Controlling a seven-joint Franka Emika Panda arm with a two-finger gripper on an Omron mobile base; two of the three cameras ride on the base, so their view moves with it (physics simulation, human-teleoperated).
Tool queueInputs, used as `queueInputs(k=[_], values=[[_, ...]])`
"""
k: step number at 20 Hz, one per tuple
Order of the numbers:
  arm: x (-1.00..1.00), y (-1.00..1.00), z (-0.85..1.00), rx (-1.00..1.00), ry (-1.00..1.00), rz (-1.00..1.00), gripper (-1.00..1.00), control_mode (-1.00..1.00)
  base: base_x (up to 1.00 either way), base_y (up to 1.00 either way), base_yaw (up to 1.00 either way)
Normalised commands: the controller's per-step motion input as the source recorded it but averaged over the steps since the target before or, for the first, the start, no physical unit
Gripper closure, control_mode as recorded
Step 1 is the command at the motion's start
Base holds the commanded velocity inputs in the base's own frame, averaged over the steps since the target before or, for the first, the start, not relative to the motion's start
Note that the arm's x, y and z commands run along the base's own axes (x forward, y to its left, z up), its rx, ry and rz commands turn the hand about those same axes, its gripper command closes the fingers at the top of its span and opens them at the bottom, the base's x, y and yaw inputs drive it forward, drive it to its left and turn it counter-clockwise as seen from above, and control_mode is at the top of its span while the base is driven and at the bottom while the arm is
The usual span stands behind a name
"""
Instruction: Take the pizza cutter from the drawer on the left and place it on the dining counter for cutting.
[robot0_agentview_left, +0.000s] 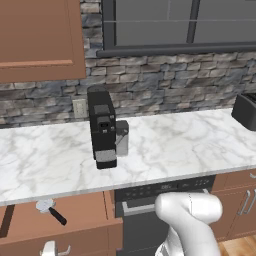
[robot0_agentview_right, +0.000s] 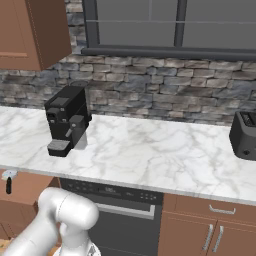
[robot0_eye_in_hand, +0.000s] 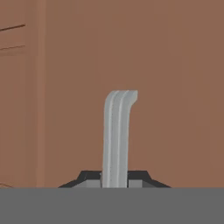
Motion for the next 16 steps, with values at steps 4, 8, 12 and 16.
queueInputs(k=[4, 8, 12, 16], values=[[-0.75, 0.00, -0.08, 0.00, 0.06, -0.03, 1.00, -1.00, 0.00, 0.00, 0.00], [-0.72, 0.00, -0.07, 0.00, 0.05, -0.03, 1.00, -1.00, 0.00, 0.00, 0.00], [-0.72, 0.00, -0.06, 0.00, 0.04, -0.03, 1.00, -1.00, 0.00, 0.00, 0.00], [-0.72, 0.00, -0.05, 0.00, 0.04, -0.03, 1.00, -1.00, 0.00, 0.00, 0.00]])
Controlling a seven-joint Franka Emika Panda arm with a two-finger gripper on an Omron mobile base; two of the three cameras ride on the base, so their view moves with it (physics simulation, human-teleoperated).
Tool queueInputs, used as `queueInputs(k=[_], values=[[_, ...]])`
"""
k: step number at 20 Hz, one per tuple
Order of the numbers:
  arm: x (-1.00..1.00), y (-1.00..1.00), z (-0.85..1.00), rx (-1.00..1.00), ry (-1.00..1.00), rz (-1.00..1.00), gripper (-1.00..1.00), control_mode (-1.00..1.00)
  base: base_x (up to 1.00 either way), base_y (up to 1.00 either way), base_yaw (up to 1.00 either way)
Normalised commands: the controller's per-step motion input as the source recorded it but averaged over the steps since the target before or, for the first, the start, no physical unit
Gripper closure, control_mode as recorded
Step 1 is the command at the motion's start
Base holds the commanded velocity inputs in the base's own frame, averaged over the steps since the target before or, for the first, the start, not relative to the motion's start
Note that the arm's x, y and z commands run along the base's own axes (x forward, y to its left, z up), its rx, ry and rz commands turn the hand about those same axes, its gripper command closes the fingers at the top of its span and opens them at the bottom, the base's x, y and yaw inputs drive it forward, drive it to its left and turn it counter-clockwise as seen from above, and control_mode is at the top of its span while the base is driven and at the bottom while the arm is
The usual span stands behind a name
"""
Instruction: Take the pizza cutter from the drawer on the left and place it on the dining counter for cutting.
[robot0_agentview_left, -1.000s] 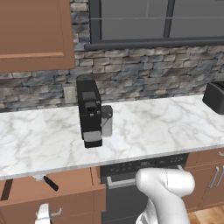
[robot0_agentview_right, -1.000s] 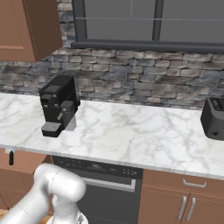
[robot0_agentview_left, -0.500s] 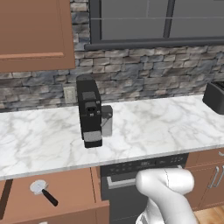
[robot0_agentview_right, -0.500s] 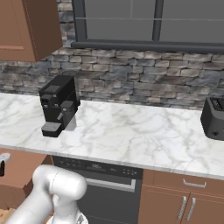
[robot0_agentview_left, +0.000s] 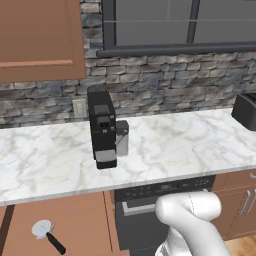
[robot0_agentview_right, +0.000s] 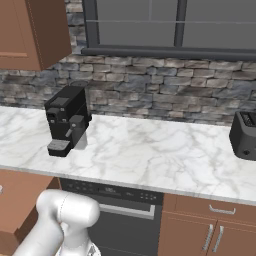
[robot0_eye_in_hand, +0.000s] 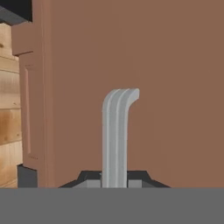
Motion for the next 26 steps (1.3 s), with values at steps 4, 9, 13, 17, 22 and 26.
queueInputs(k=[4, 9, 13, 17, 22, 26], values=[[-0.55, 0.01, -0.06, 0.00, 0.05, -0.02, 1.00, -1.00, 0.00, 0.00, 0.00], [-0.42, 0.05, -0.05, 0.00, 0.05, -0.02, 1.00, -1.00, 0.00, 0.00, 0.00], [-0.25, 0.01, 0.00, 0.00, 0.05, 0.00, 1.00, -1.00, 0.00, 0.00, 0.00], [-0.11, 0.00, 0.00, 0.00, 0.03, 0.00, 1.00, -1.00, 0.00, 0.00, 0.00], [-0.03, 0.01, 0.00, 0.00, 0.02, 0.00, 1.00, -1.00, 0.00, 0.00, 0.00], [-0.04, 0.02, 0.00, 0.00, 0.01, 0.00, -1.00, -1.00, 0.00, 0.00, 0.00]])
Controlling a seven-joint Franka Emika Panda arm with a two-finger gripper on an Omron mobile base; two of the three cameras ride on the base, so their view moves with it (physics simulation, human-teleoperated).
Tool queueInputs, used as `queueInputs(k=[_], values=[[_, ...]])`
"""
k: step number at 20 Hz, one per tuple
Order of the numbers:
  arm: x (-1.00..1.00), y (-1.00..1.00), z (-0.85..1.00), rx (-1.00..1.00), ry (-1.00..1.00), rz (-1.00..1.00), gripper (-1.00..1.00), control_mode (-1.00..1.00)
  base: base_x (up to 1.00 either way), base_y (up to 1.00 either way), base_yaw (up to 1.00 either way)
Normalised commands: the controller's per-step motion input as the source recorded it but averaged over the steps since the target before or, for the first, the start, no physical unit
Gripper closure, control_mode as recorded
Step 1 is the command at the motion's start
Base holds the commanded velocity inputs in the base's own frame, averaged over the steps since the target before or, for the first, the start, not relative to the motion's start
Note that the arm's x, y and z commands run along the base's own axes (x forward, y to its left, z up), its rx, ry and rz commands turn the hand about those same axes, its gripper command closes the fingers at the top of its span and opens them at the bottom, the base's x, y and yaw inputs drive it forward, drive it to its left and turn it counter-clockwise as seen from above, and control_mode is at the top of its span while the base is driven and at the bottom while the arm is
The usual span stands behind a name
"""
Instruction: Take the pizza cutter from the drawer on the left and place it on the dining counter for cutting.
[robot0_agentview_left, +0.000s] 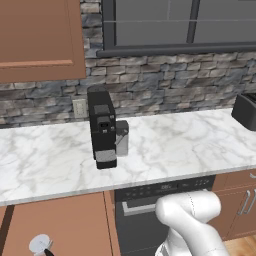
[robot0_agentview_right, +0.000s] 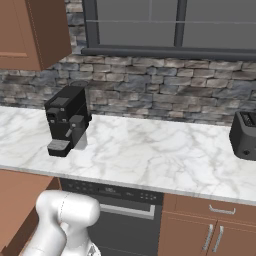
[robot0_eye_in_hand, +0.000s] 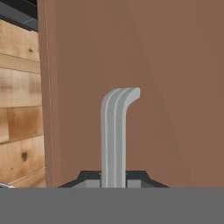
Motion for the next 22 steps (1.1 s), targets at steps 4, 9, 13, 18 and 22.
queueInputs(k=[4, 9, 13, 18, 22], values=[[0.00, 0.00, 0.00, 0.00, 0.00, 0.00, -1.00, -1.00, 0.00, 0.00, 0.00], [0.00, 0.00, 0.00, 0.00, 0.02, 0.00, -1.00, -1.00, 0.00, 0.00, 0.00], [-0.40, 0.01, 0.00, 0.00, 0.00, -0.01, -1.00, -1.00, 0.00, 0.00, 0.00], [-1.00, 0.04, 0.00, 0.00, 0.01, -0.05, -1.00, -1.00, 0.00, 0.00, 0.00], [-0.96, 0.01, 0.03, 0.00, 0.00, -0.01, -1.00, -1.00, 0.00, 0.00, 0.00]])
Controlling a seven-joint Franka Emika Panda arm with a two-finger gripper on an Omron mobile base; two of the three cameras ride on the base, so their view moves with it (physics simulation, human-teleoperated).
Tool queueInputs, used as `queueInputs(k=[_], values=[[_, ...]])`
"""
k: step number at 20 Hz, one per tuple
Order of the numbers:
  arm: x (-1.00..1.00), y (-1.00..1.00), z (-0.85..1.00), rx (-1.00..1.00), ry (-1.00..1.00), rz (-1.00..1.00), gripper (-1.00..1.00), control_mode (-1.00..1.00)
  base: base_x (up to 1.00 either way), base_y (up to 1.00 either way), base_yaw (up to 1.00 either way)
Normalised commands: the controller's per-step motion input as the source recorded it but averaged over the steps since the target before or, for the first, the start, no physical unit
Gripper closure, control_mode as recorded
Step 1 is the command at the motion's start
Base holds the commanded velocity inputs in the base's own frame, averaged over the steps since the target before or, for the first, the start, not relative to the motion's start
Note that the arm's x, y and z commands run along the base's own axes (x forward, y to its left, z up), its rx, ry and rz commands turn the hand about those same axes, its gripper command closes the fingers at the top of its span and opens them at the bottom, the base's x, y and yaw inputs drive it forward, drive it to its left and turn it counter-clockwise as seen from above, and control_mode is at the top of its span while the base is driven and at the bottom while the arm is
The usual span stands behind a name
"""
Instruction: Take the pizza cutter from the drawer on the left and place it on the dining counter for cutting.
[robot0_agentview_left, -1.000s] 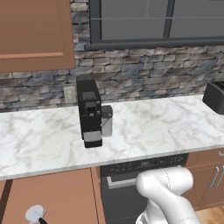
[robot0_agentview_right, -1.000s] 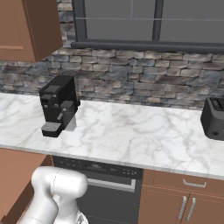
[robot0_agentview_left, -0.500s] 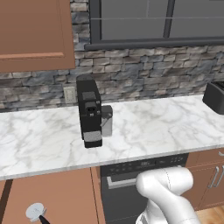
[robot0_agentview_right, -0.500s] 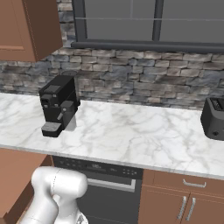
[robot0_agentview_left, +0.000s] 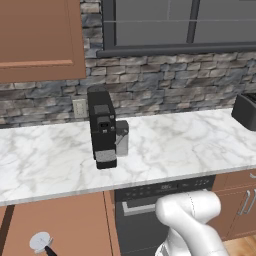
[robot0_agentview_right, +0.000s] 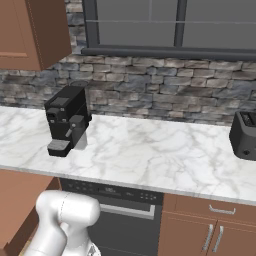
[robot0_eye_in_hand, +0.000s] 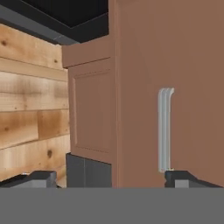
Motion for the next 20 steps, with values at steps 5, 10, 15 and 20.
queueInputs(k=[5, 10, 15, 20], values=[[-0.92, 0.02, 0.38, 0.00, -0.01, 0.00, -1.00, -1.00, 0.00, 0.00, 0.00], [-0.51, 0.00, 0.80, 0.00, -0.07, -0.03, -1.00, -1.00, 0.00, 0.00, 0.00], [0.00, 0.00, 1.00, 0.00, -0.08, -0.11, -1.00, -1.00, 0.00, 0.00, 0.00], [0.00, -0.16, 1.00, 0.00, -0.15, -0.15, -1.00, -1.00, 0.00, 0.00, 0.00]])
